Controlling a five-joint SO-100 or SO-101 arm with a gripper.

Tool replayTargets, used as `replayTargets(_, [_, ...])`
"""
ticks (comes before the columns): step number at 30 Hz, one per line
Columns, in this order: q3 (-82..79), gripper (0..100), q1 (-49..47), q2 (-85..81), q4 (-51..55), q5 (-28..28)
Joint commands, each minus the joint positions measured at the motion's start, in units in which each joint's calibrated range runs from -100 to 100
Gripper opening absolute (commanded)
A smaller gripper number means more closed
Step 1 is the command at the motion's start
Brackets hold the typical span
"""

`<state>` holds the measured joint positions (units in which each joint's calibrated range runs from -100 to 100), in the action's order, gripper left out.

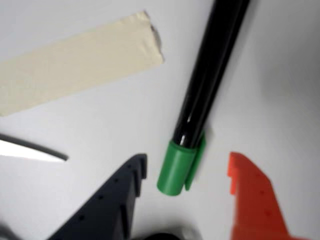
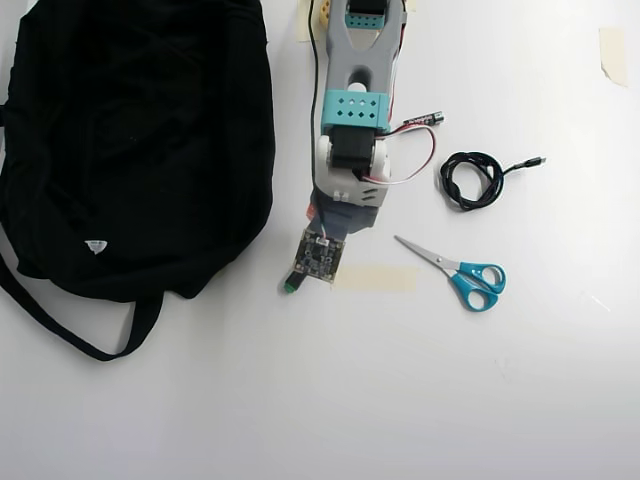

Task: Put the green marker into the black bag

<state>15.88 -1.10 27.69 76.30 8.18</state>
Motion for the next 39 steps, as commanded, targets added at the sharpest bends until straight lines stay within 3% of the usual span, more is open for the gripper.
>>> replayTargets(1, [1.5, 21, -0.7, -0.4, 0.0, -0.2])
replayTargets(39, [11.1, 24, 2.4, 11.4, -0.5, 0.8])
